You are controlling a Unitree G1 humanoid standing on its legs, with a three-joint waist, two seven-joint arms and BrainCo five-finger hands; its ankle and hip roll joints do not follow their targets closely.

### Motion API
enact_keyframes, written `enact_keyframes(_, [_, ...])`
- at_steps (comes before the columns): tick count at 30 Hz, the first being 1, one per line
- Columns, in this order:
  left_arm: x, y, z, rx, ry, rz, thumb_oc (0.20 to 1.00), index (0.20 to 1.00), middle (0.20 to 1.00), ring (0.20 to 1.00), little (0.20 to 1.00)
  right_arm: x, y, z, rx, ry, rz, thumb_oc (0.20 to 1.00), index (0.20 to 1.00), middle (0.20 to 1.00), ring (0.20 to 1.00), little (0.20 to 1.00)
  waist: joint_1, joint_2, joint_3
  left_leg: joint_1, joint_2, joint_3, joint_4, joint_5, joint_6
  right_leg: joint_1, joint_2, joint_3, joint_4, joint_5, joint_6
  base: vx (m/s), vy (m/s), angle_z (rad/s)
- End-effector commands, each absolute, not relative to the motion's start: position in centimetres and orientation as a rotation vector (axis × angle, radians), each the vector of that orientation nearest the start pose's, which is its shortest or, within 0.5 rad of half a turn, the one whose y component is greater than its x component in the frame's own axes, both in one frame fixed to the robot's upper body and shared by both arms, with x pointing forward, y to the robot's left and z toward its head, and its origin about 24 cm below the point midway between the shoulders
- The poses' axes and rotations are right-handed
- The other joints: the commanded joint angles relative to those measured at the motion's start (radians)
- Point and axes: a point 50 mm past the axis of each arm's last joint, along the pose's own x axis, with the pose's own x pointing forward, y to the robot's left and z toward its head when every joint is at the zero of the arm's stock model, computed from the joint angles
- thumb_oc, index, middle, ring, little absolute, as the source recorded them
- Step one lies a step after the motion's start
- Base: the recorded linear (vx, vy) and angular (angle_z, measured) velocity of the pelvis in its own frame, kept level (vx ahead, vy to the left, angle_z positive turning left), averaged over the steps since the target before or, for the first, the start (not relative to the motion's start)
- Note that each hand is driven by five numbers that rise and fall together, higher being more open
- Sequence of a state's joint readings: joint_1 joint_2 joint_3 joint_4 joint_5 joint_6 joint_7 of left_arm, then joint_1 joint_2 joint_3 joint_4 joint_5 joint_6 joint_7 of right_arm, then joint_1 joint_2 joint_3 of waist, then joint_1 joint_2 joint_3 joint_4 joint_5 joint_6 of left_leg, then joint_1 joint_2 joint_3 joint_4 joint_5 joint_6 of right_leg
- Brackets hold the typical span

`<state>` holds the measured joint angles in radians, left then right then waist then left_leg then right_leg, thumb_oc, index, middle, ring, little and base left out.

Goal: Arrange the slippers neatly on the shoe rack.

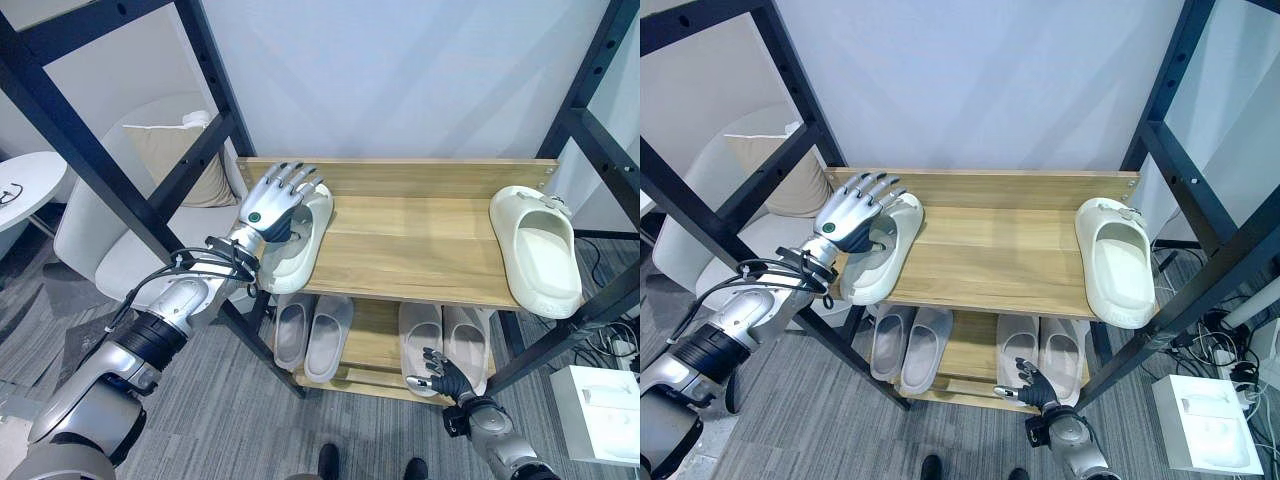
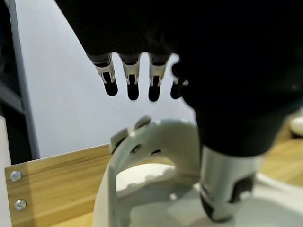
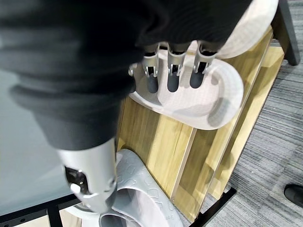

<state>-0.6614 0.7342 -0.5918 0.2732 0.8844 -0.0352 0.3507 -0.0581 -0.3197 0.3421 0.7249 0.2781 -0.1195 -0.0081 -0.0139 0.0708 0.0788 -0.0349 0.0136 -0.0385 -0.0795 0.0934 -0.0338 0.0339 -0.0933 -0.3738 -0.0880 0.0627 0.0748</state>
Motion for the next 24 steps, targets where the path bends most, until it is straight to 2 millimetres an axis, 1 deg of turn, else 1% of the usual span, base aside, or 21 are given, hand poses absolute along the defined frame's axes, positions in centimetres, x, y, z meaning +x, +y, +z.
enact_keyframes(1, [36.5,18.2,18.1,1.83,-0.621,0.074,1.0,1.0,1.0,1.0,1.0,22.7,-18.6,-6.5,-0.132,0.457,0.149,1.0,1.0,1.0,1.0,1.0,-0.014,-0.047,0.029,0.057,-0.029,0.022,-0.008,-0.1,-0.013,0.02,-0.04,0.008,0.001,-0.034,0.09,0.0,0.024,-0.07])
enact_keyframes(3, [37.0,18.1,18.3,1.845,-0.605,0.076,1.0,1.0,1.0,1.0,1.0,22.7,-18.8,-6.4,-0.127,0.452,0.145,1.0,1.0,1.0,1.0,1.0,-0.019,-0.049,0.032,0.053,-0.029,0.026,-0.008,-0.1,-0.01,0.013,-0.04,0.014,0.001,-0.032,0.091,0.0,0.023,-0.16])
enact_keyframes(6, [37.6,18.2,18.7,1.822,-0.579,0.104,1.0,1.0,1.0,1.0,1.0,22.5,-18.7,-6.5,-0.122,0.454,0.143,1.0,1.0,1.0,1.0,1.0,-0.03,-0.051,0.036,0.047,-0.028,0.031,-0.008,-0.099,-0.009,0.002,-0.039,0.022,0.001,-0.029,0.092,0.0,0.016,-0.09])
enact_keyframes(7, [37.7,18.2,18.7,1.808,-0.573,0.11,0.718,0.718,0.718,0.718,0.718,22.4,-18.8,-6.6,-0.118,0.456,0.141,1.0,1.0,1.0,1.0,1.0,-0.03,-0.052,0.037,0.045,-0.028,0.032,-0.008,-0.099,-0.008,-0.001,-0.039,0.025,0.001,-0.028,0.092,0.0,0.016,-0.11])
enact_keyframes(8, [37.8,18.2,18.8,1.803,-0.569,0.12,0.3,0.3,0.3,0.3,0.3,22.3,-18.7,-6.6,-0.117,0.458,0.143,1.0,1.0,1.0,1.0,1.0,-0.032,-0.052,0.038,0.044,-0.028,0.034,-0.008,-0.099,-0.008,-0.002,-0.038,0.026,0.001,-0.028,0.091,0.01,0.017,-0.19])
enact_keyframes(9, [37.8,18.2,19.0,1.784,-0.567,0.126,0.2,0.2,0.2,0.2,0.2,22.2,-18.8,-6.7,-0.117,0.462,0.142,1.0,1.0,1.0,1.0,1.0,-0.033,-0.052,0.037,0.043,-0.029,0.034,-0.008,-0.1,-0.007,-0.005,-0.038,0.031,0.001,-0.028,0.092,0.01,0.013,-0.24])
enact_keyframes(12, [38.0,17.9,18.8,1.782,-0.56,0.111,0.2,0.2,0.2,0.2,0.2,22.0,-18.6,-6.7,-0.107,0.462,0.152,1.0,1.0,1.0,1.0,1.0,-0.038,-0.052,0.032,0.044,-0.027,0.038,-0.008,-0.102,-0.006,-0.007,-0.038,0.036,0.001,-0.028,0.092,0.01,0.005,-0.11])
enact_keyframes(19, [38.0,18.0,18.8,1.767,-0.55,0.099,0.2,0.2,0.2,0.2,0.2,21.9,-18.3,-6.8,-0.098,0.463,0.163,1.0,1.0,1.0,1.0,1.0,-0.039,-0.049,0.03,0.048,-0.028,0.04,-0.008,-0.105,-0.006,-0.004,-0.037,0.036,0.001,-0.029,0.092,0.0,0.003,-0.01])
enact_keyframes(22, [37.8,17.9,19.2,1.744,-0.568,0.102,0.2,0.2,0.2,0.2,0.2,21.8,-18.2,-6.9,-0.092,0.465,0.164,1.0,1.0,1.0,1.0,1.0,-0.038,-0.047,0.029,0.05,-0.029,0.041,-0.008,-0.106,-0.006,-0.002,-0.038,0.036,0.001,-0.03,0.092,0.0,0.0,0.0])
enact_keyframes(23, [37.6,17.6,19.8,1.73,-0.603,0.109,0.2,0.2,0.2,0.2,0.2,21.7,-18.2,-6.9,-0.093,0.467,0.164,1.0,1.0,1.0,1.0,1.0,-0.036,-0.046,0.03,0.051,-0.029,0.04,-0.008,-0.107,-0.006,-0.001,-0.039,0.035,0.001,-0.032,0.092,0.0,0.0,0.0])
enact_keyframes(24, [37.6,17.6,19.8,1.73,-0.602,0.109,0.2,0.2,0.2,0.2,0.2,21.7,-18.2,-6.9,-0.093,0.467,0.164,1.0,1.0,1.0,1.0,1.0,-0.036,-0.046,0.03,0.051,-0.029,0.04,-0.008,-0.107,-0.006,-0.001,-0.039,0.035,0.001,-0.032,0.092,0.0,0.0,0.0])
